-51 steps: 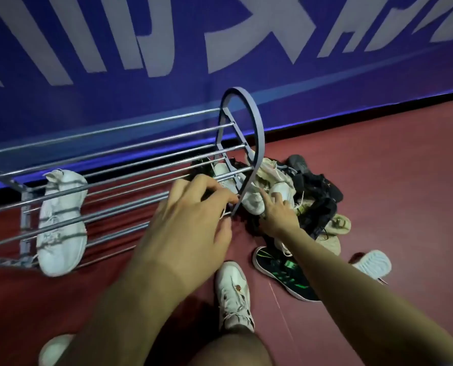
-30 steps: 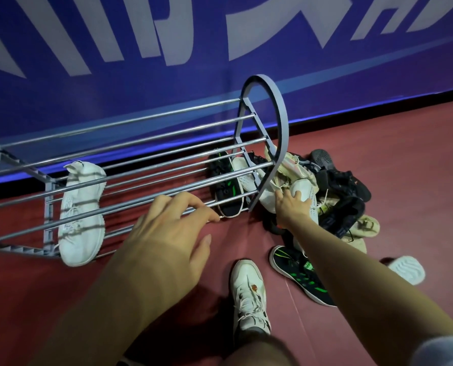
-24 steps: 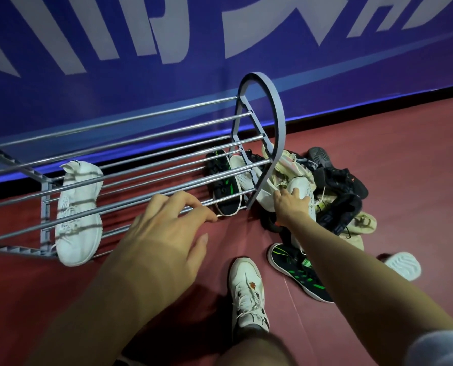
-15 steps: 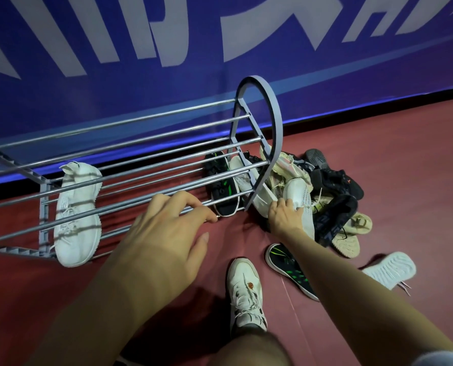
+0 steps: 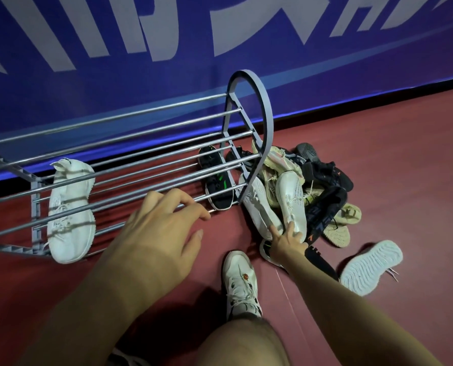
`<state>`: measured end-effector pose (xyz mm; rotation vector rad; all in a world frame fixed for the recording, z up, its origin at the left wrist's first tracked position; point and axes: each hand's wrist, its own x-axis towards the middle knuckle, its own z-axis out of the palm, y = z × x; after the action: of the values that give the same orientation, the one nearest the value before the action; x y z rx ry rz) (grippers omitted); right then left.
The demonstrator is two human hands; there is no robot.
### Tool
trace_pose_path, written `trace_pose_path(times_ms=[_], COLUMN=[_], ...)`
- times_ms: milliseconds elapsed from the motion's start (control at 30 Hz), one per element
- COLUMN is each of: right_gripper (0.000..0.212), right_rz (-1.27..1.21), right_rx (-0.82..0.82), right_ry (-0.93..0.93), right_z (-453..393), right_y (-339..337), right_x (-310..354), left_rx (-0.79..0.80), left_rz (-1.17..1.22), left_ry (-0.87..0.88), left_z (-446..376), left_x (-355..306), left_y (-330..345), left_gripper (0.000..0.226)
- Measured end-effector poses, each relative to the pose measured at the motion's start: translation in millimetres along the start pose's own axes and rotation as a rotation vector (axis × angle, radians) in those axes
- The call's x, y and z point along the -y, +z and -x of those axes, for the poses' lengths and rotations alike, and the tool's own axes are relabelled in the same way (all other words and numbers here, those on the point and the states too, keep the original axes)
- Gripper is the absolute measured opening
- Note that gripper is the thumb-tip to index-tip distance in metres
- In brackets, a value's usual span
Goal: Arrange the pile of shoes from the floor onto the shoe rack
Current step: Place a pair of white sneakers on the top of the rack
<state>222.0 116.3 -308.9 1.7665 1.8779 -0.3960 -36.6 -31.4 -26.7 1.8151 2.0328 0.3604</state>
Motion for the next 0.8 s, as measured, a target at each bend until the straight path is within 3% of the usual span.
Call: trace_pose_path(times_ms=[100,233,400,600,800], right_gripper=[0.047,0.077,0.084,0.057,0.038], right_rz=[0.062,0.113,0.089,-0.011,0.01], right_rx=[0.077,0.175,0.214,-0.032,-0.156], right_ry=[-0.021,0.027,-0.041,-0.158,-0.241], right_z=[-5.2,-11.6,-13.7,-2.3,8.1], right_y=[6.0,7.0,18.0,-0.9,-28.6], right_x=[1.7,2.2,-5.3,-24.8,-32.7], left_rx=[0.005,0.02,0.025,0.046,0.049], left_rz=[-0.004,-0.013,-0.018,-0.039,-0.055], left_ry=[-0.009,-0.014,-0.008,-0.006,0.014], left_z=[-0.9,-3.1,-3.0,-5.6,-5.0], left_x=[0.8,-0.6,-0.8,-3.4,-9.4], left_y=[1.2,3.1,4.7,1.8,-0.1], left_gripper=[0.028,0.027,0.028,0.027,0.027])
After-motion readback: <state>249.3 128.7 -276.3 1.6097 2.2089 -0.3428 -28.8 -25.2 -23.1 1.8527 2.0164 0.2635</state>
